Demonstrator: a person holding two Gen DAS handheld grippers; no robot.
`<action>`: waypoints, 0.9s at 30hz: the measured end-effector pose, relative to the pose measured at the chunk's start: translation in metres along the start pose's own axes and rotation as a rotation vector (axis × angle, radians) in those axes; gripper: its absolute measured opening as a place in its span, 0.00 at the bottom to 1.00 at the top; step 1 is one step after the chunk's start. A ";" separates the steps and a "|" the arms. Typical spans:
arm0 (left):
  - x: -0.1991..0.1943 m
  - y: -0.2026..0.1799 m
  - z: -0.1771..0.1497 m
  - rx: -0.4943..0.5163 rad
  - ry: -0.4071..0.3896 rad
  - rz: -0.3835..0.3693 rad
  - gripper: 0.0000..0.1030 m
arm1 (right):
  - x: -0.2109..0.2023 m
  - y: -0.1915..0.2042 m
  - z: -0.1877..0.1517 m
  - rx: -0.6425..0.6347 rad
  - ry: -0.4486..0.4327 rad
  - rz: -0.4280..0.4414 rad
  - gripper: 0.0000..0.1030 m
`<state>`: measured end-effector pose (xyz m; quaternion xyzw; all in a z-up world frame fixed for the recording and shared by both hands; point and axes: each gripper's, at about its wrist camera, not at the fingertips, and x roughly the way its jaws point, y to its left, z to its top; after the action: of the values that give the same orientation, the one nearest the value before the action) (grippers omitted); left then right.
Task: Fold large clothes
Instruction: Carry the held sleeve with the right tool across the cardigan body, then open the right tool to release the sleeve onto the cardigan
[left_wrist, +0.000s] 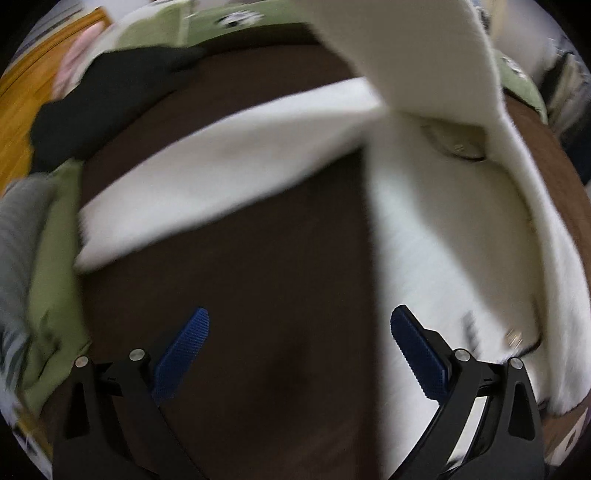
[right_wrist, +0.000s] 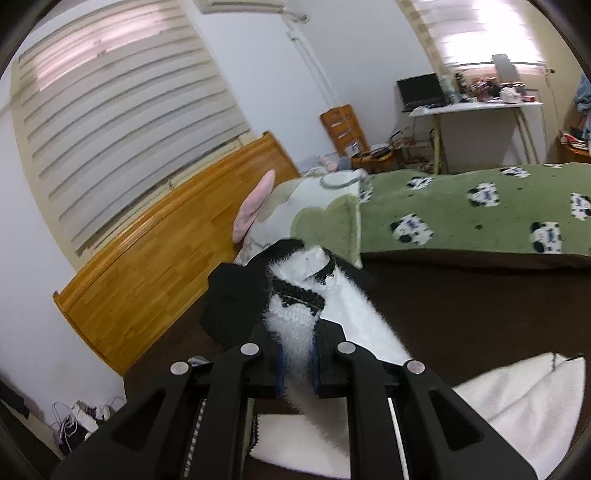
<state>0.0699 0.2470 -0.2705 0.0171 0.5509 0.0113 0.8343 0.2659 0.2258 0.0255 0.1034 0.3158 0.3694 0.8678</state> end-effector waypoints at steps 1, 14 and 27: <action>0.001 0.013 -0.007 -0.014 0.012 0.012 0.94 | 0.009 0.004 -0.002 -0.006 0.011 0.005 0.11; 0.003 0.061 -0.091 -0.244 0.064 0.075 0.94 | 0.189 0.060 -0.186 -0.114 0.398 0.098 0.11; 0.001 0.083 -0.156 -0.399 0.075 0.135 0.94 | 0.244 0.072 -0.318 -0.124 0.643 0.130 0.12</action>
<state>-0.0732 0.3329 -0.3294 -0.1119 0.5661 0.1766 0.7974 0.1546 0.4317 -0.3074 -0.0516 0.5432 0.4562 0.7030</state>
